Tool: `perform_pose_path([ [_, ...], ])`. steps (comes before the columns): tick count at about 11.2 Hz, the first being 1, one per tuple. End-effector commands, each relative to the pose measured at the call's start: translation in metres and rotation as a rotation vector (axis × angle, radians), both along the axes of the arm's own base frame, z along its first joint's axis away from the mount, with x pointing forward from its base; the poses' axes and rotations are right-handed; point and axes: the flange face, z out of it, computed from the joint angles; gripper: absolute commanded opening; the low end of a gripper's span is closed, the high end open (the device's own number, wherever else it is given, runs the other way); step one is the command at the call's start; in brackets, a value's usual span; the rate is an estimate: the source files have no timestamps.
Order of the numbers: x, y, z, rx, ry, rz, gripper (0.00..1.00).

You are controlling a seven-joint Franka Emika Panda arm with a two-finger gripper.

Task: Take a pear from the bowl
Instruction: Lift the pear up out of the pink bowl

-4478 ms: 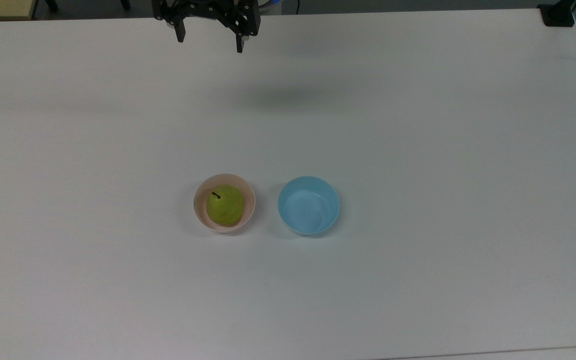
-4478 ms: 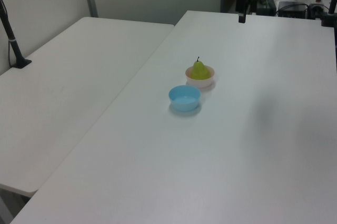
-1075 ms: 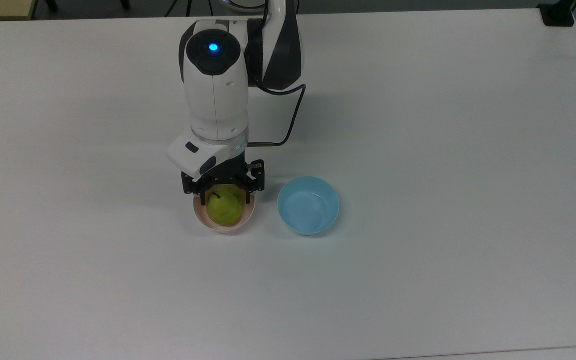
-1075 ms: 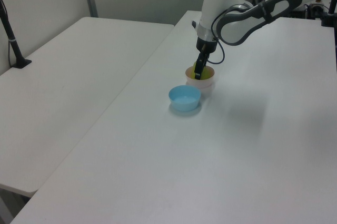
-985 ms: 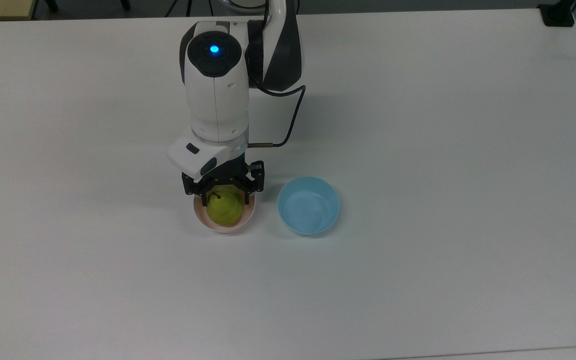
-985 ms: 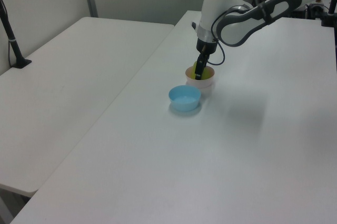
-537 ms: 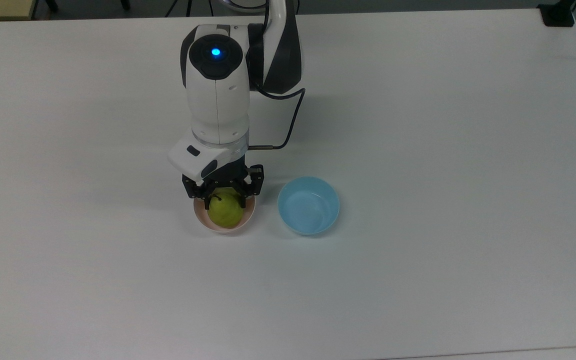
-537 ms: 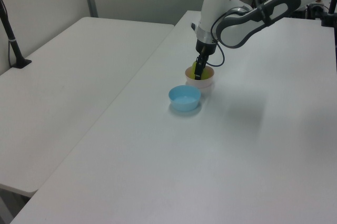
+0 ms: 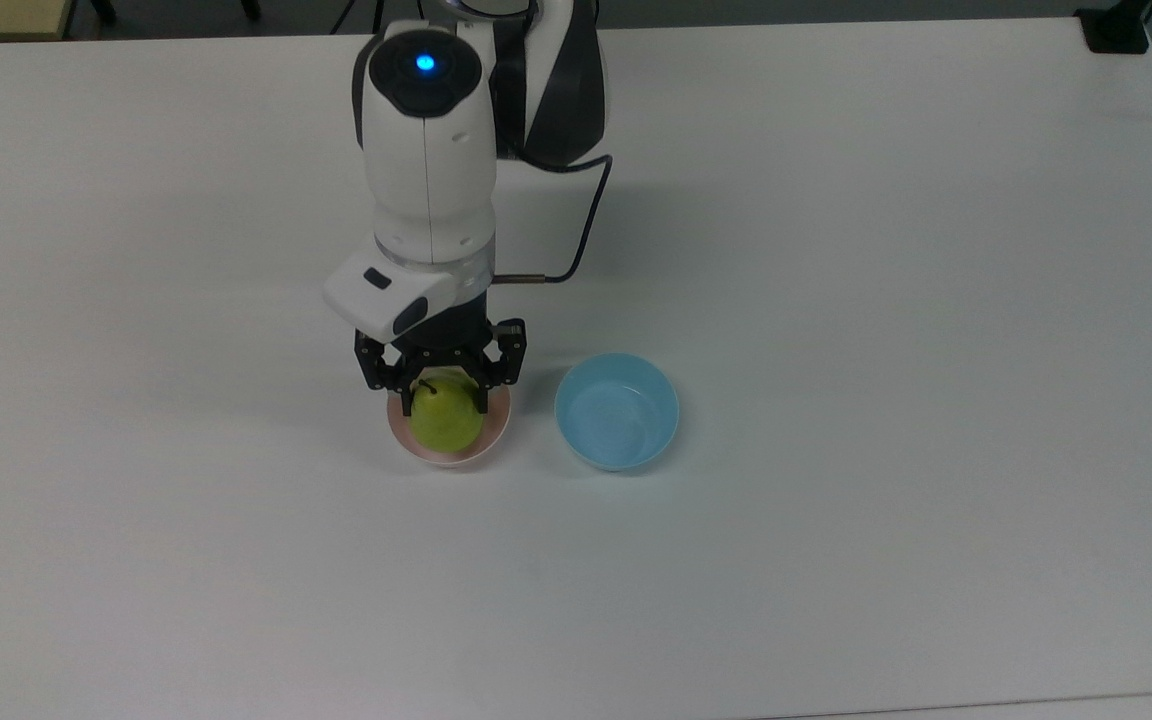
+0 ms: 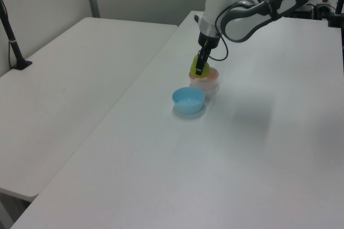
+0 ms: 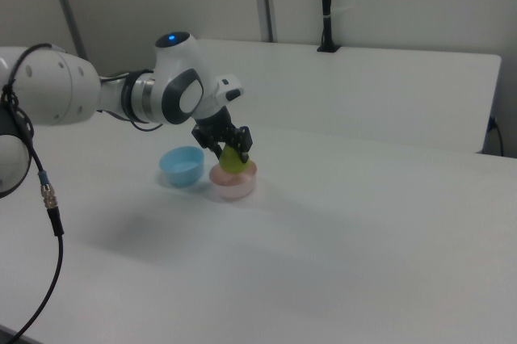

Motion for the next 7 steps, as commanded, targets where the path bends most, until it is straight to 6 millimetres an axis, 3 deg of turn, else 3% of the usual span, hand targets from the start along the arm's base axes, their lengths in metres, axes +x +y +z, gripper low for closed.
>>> perform_pose_path([
  [1,-0.018,0.004,0.05,0.009,0.012,-0.012,0.45],
  [4,-0.026,-0.01,0.09,0.037,-0.009,-0.041,0.45],
  [7,-0.023,-0.054,0.102,0.026,-0.031,-0.07,0.45],
])
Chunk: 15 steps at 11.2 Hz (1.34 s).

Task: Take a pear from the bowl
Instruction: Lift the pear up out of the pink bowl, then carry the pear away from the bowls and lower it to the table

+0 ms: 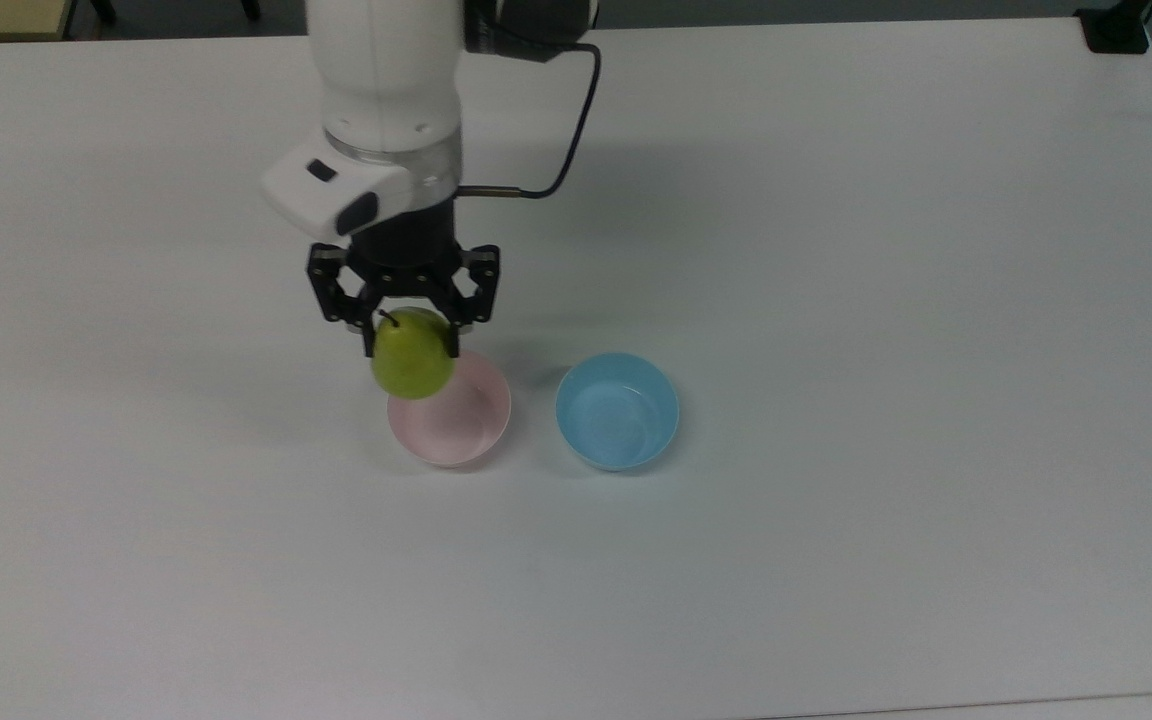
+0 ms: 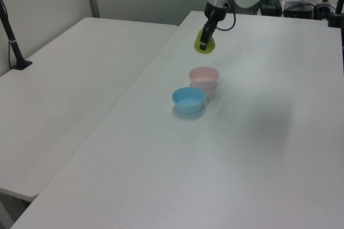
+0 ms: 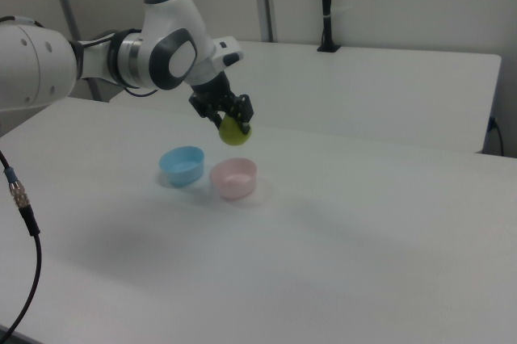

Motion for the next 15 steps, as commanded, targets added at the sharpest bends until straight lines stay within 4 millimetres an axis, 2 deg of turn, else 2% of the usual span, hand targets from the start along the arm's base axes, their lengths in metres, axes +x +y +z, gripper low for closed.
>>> perform_pose_path([
  [1,-0.005,-0.051,0.009,-0.002,0.01,-0.019,0.45],
  [2,-0.006,-0.067,0.007,-0.008,0.006,-0.027,0.45],
  [3,-0.005,-0.086,-0.004,-0.016,0.02,-0.031,0.46],
  [4,-0.001,-0.102,-0.002,-0.025,-0.007,-0.035,0.46],
  [5,0.004,-0.113,-0.008,-0.032,-0.027,-0.038,0.46],
  [7,0.013,-0.131,-0.036,-0.05,-0.061,-0.05,0.46],
  [12,0.024,-0.136,-0.094,-0.07,-0.068,-0.031,0.46],
  [13,0.025,-0.143,-0.107,-0.071,-0.064,-0.036,0.46],
  [14,0.026,-0.145,-0.112,-0.074,-0.074,-0.037,0.47],
  [15,0.026,-0.149,-0.117,-0.078,-0.075,-0.038,0.54],
])
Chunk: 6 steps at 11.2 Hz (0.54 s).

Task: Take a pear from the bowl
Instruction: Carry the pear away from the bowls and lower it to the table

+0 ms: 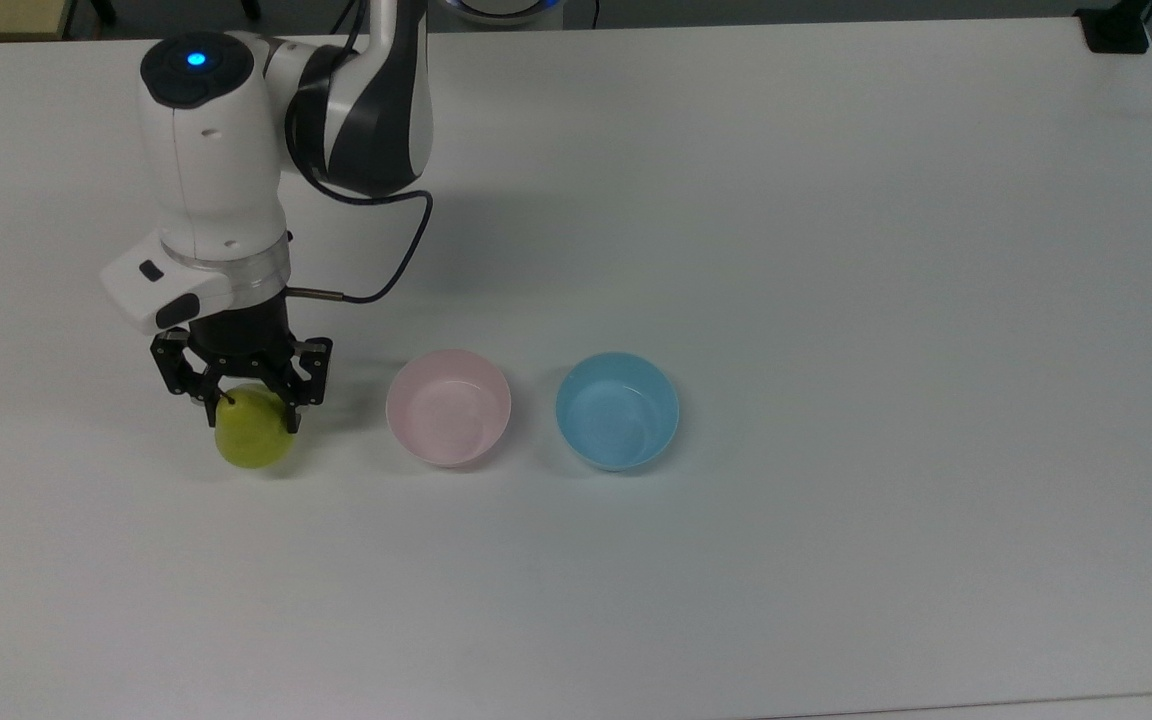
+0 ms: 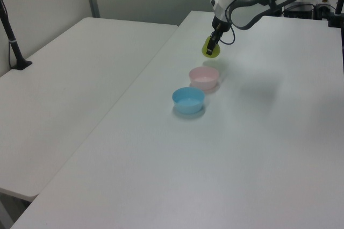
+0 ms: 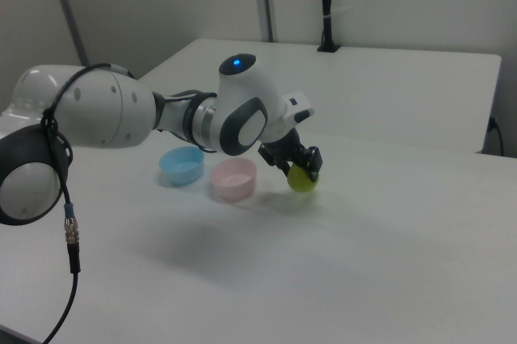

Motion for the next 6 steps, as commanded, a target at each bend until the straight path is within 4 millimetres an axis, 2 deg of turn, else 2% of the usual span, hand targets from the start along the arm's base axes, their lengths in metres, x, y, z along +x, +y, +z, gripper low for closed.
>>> perform_pose_path([
  [1,0.0031,-0.01,-0.016,-0.024,-0.01,0.018,0.54],
  [3,0.0031,-0.0088,-0.0201,-0.031,-0.004,0.025,0.57],
  [4,0.0029,-0.0097,-0.0201,-0.031,-0.004,0.022,0.73],
  [6,0.0028,-0.0097,-0.0191,-0.029,-0.005,0.016,0.98],
])
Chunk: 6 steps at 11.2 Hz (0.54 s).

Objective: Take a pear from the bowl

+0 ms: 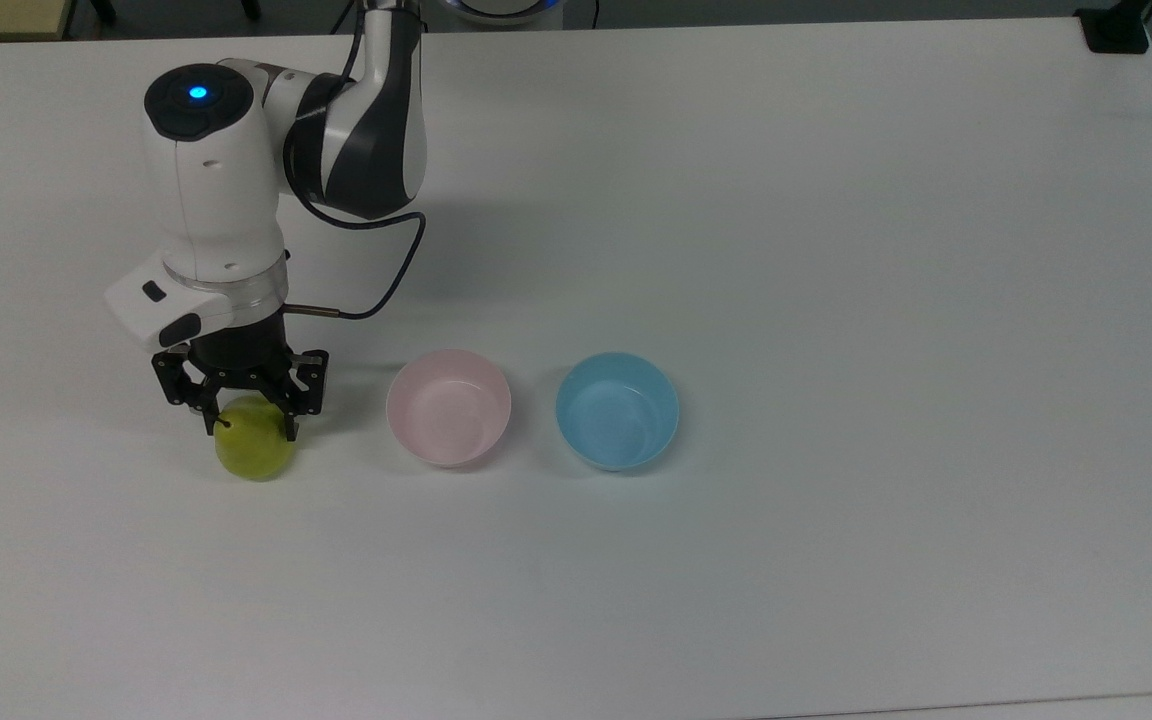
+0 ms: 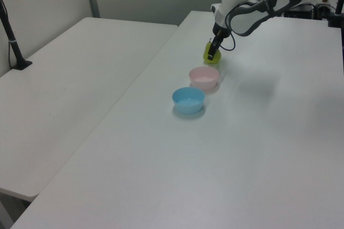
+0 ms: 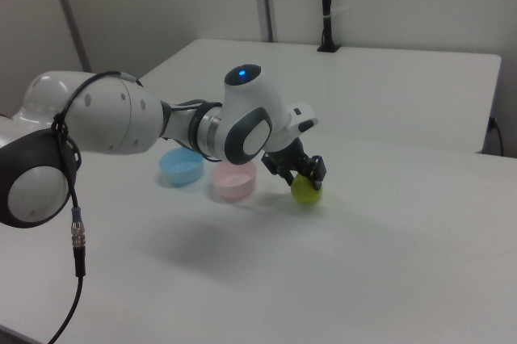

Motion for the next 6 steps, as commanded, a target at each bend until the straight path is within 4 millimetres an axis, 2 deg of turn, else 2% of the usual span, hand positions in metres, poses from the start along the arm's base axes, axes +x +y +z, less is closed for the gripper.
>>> perform_pose_path([
  [1,0.002,-0.002,0.009,-0.02,-0.026,0.01,1.0],
  [2,0.002,0.0,0.018,-0.021,-0.034,0.009,1.0],
  [4,-0.004,0.007,0.061,-0.014,-0.065,-0.009,1.0],
  [6,-0.013,0.034,0.097,0.013,-0.012,-0.023,1.0],
])
